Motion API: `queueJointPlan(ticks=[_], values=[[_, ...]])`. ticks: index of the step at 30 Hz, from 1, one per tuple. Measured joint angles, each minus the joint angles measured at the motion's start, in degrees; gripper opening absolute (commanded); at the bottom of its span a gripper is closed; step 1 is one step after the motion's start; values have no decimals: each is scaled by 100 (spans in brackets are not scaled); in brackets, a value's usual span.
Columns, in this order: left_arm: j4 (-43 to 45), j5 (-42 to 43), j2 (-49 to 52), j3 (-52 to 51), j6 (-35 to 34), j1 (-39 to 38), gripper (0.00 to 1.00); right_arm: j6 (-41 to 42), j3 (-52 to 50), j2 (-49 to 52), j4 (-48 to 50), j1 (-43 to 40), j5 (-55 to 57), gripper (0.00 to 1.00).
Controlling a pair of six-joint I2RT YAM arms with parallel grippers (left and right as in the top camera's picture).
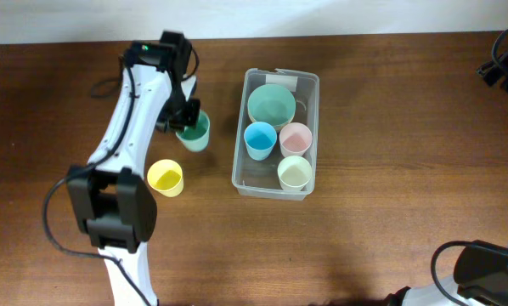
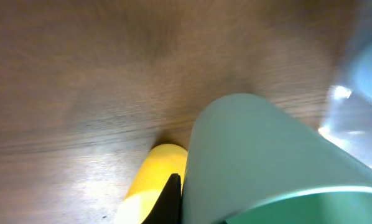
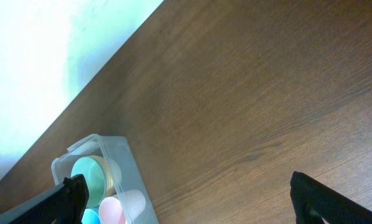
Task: Pack container
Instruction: 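Lower the green cup into the container below the blue cup and release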
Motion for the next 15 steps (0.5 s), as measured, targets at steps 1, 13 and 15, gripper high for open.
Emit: queueJointPlan(ticks=[1, 13, 15], values=[[-63, -2, -85, 129, 0, -57, 1, 0, 0, 0, 0, 0, -2, 99], [-229, 9, -981, 140, -2, -1720, 1, 0, 0, 0, 0, 0, 0, 99], [-59, 7, -975, -234, -46, -1923, 1, 2, 0, 0, 2, 0, 0, 99]])
